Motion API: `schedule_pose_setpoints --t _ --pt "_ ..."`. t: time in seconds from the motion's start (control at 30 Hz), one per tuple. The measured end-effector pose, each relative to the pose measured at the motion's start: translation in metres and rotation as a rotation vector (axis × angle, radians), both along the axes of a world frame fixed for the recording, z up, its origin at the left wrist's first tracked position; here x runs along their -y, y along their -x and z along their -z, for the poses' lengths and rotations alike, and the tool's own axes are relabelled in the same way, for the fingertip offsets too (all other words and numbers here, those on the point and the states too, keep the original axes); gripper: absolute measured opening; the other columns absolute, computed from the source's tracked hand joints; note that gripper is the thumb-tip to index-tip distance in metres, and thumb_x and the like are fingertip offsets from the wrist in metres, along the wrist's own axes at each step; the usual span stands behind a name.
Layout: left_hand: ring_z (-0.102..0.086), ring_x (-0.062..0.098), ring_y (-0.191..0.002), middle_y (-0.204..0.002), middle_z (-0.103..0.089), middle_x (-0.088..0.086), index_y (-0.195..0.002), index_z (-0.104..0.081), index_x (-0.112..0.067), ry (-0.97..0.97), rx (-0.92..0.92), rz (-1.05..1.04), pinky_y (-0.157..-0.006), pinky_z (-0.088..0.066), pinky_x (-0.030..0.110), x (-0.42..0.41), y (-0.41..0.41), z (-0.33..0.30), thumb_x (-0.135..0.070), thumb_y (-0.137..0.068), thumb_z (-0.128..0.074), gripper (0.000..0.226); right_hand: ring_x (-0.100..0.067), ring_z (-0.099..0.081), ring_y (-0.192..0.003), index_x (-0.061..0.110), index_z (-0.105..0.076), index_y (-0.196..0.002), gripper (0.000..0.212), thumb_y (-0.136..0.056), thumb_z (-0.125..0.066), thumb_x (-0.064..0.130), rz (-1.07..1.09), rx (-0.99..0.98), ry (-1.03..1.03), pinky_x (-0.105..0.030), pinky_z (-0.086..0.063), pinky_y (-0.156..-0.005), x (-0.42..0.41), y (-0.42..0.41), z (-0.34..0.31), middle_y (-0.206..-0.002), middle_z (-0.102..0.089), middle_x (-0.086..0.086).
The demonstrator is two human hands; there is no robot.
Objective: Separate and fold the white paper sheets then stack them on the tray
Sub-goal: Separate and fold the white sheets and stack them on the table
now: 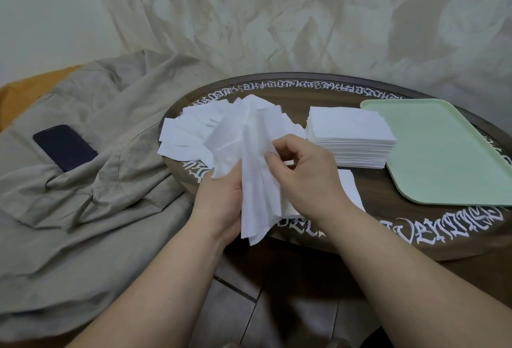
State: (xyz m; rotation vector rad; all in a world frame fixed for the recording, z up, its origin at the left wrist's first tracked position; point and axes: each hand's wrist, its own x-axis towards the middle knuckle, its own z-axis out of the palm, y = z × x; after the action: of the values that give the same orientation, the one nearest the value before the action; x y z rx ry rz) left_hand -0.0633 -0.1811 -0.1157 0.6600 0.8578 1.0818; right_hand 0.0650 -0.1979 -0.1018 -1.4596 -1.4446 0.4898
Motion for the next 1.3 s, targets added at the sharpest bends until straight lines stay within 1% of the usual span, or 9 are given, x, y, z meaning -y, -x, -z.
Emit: schedule_pose_setpoints --t 0.2,0.27,0.37,0.5,0.63,0.8,0.9,1.0,1.3 --pt "-0.069 0.029 -0.088 -0.092 -0.073 0.013 -0.090 -0.075 -0.011 -0.087 -0.131 -0.055 -0.085 -0.054 0.046 -0.001 -0.004 0.000 -0.018 -0.071 -0.079 0.019 -0.010 -0.051 -0.065 0.020 -0.076 -0.083 0.022 -0.080 -0.054 0.020 0.045 0.242 -0.113 -0.024 -0.038 -0.063 0.001 0.005 0.001 -0.070 -0.063 0.001" --pt "-0.070 0.024 -0.083 -0.086 -0.074 0.007 -0.077 -0.076 -0.018 -0.147 -0.196 -0.055 -0.080 -0.055 0.041 0.001 -0.006 0.002 -0.019 -0.074 -0.076 0.003 -0.013 -0.056 -0.071 0.020 -0.077 -0.088 0.016 -0.086 -0.060 0.021 -0.024 0.196 -0.046 -0.028 -0.044 -0.070 0.004 0.009 0.000 -0.077 -0.064 -0.001" --pt "-0.073 0.022 -0.086 -0.088 -0.076 0.005 -0.082 -0.075 -0.019 -0.246 -0.303 -0.049 -0.078 -0.058 0.042 0.006 -0.007 0.001 -0.013 -0.091 -0.068 0.014 -0.003 -0.059 -0.087 0.026 -0.073 -0.095 0.012 -0.088 -0.065 0.033 -0.152 -0.006 0.131 -0.019 -0.045 -0.079 0.007 0.006 -0.008 -0.092 -0.067 0.008" --pt "-0.073 0.025 -0.091 -0.089 -0.077 0.004 -0.082 -0.075 -0.023 -0.332 -0.433 -0.014 -0.083 -0.058 0.048 0.009 -0.009 -0.002 -0.014 -0.082 -0.068 0.012 0.001 -0.063 -0.087 0.027 -0.072 -0.093 0.010 -0.084 -0.070 0.030 -0.171 -0.163 0.231 -0.017 -0.050 -0.078 0.007 0.002 -0.008 -0.090 -0.071 0.015" --pt "-0.073 0.019 -0.089 -0.087 -0.077 -0.001 -0.084 -0.072 -0.019 -0.237 -0.341 -0.099 -0.083 -0.054 0.038 0.007 -0.009 -0.001 -0.013 -0.097 -0.059 0.019 -0.025 -0.064 -0.078 0.013 -0.072 -0.079 0.011 -0.087 -0.064 0.015 -0.032 -0.196 0.173 -0.040 -0.052 -0.073 0.000 -0.006 -0.003 -0.077 -0.069 -0.007" --pt "-0.072 0.016 -0.092 -0.090 -0.077 -0.004 -0.086 -0.072 -0.019 -0.216 -0.292 -0.148 -0.087 -0.054 0.037 0.007 -0.010 -0.004 -0.015 -0.100 -0.055 0.022 -0.010 -0.045 -0.067 0.013 -0.074 -0.079 0.014 -0.080 -0.060 0.014 0.330 0.190 -0.272 -0.016 -0.032 -0.059 -0.005 -0.018 -0.005 -0.068 -0.051 0.004" --pt "-0.071 0.021 -0.096 -0.091 -0.077 -0.001 -0.078 -0.078 -0.023 -0.247 -0.318 -0.140 -0.090 -0.054 0.041 0.008 -0.011 -0.004 -0.016 -0.099 -0.057 0.030 -0.009 -0.049 -0.071 0.016 -0.075 -0.090 0.015 -0.082 -0.064 0.023 0.116 0.311 -0.144 -0.020 -0.034 -0.063 -0.002 -0.005 0.002 -0.071 -0.047 0.009" --pt "-0.073 0.020 -0.093 -0.091 -0.077 0.001 -0.076 -0.079 -0.024 -0.245 -0.294 -0.134 -0.084 -0.055 0.037 0.008 -0.008 -0.007 -0.017 -0.098 -0.057 0.032 -0.012 -0.058 -0.083 0.019 -0.073 -0.103 0.020 -0.088 -0.066 0.031 -0.074 0.179 0.046 -0.029 -0.046 -0.080 0.004 -0.001 0.000 -0.085 -0.064 0.004" --pt "-0.073 0.020 -0.091 -0.091 -0.077 0.002 -0.075 -0.080 -0.028 -0.283 -0.286 -0.107 -0.084 -0.057 0.038 0.011 -0.008 -0.013 -0.008 -0.097 -0.056 0.038 -0.003 -0.058 -0.081 0.027 -0.066 -0.103 0.027 -0.078 -0.076 0.028 -0.029 0.072 0.002 -0.025 -0.051 -0.079 0.002 -0.002 0.003 -0.088 -0.060 0.014"
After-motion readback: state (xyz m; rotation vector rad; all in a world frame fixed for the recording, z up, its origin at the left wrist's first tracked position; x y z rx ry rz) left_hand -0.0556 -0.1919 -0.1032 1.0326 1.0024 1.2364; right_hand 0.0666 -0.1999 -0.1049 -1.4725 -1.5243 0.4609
